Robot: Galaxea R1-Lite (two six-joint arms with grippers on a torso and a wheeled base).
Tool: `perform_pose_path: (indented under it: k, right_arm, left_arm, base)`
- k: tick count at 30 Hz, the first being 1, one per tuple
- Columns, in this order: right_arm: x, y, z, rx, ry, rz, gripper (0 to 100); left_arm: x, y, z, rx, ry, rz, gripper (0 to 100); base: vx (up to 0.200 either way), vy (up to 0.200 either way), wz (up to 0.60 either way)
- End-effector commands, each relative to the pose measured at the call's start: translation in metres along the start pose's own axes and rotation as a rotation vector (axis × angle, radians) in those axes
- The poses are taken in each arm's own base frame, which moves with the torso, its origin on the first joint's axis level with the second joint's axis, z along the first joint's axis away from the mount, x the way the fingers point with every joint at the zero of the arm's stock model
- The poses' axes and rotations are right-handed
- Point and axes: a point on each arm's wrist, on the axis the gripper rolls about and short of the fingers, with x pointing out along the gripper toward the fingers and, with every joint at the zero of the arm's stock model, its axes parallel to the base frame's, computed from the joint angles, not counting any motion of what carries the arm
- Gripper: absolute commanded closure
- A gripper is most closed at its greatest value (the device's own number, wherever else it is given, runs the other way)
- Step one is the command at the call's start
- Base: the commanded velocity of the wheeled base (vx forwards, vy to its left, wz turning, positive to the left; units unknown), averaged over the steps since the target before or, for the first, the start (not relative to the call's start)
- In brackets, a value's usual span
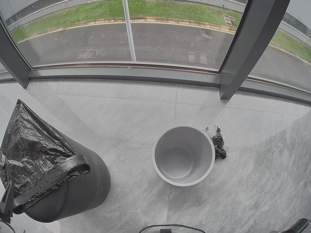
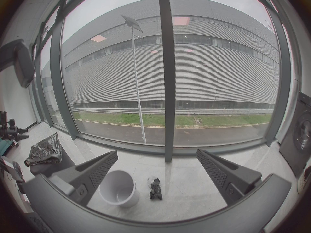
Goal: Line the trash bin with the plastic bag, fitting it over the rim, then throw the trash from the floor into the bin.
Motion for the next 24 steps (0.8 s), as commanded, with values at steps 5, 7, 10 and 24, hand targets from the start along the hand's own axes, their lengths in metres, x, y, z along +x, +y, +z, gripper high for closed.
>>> perform_pose_path:
  k: [5, 7, 10, 24]
  right_arm:
    - [0.136, 0.027, -0.003, -0.046, 0.185, 0.154, 0]
    - [0.147, 0.037, -0.011, -0.045, 0.211, 0.159, 0]
    - [0.157, 0.05, -0.026, -0.051, 0.24, 0.186, 0]
    - [0.174, 0.075, -0.072, -0.067, 0.27, 0.191, 0]
  left_arm:
    - [0.104, 0.001, 0.01, 0.431, 0.296, -0.33, 0]
    - [0.115, 0.001, 0.007, 0.573, 0.317, -0.332, 0]
    - [0.129, -0.001, 0.006, 0.758, 0.323, -0.33, 0]
    - [0.171, -0.053, 0.0, 0.919, 0.266, -0.277, 0]
  base:
    - [0.0, 0.0, 0.0]
    - [0.0, 0.0, 0.0]
    - [0.0, 0.0, 0.0]
    - [0.0, 0.0, 0.0]
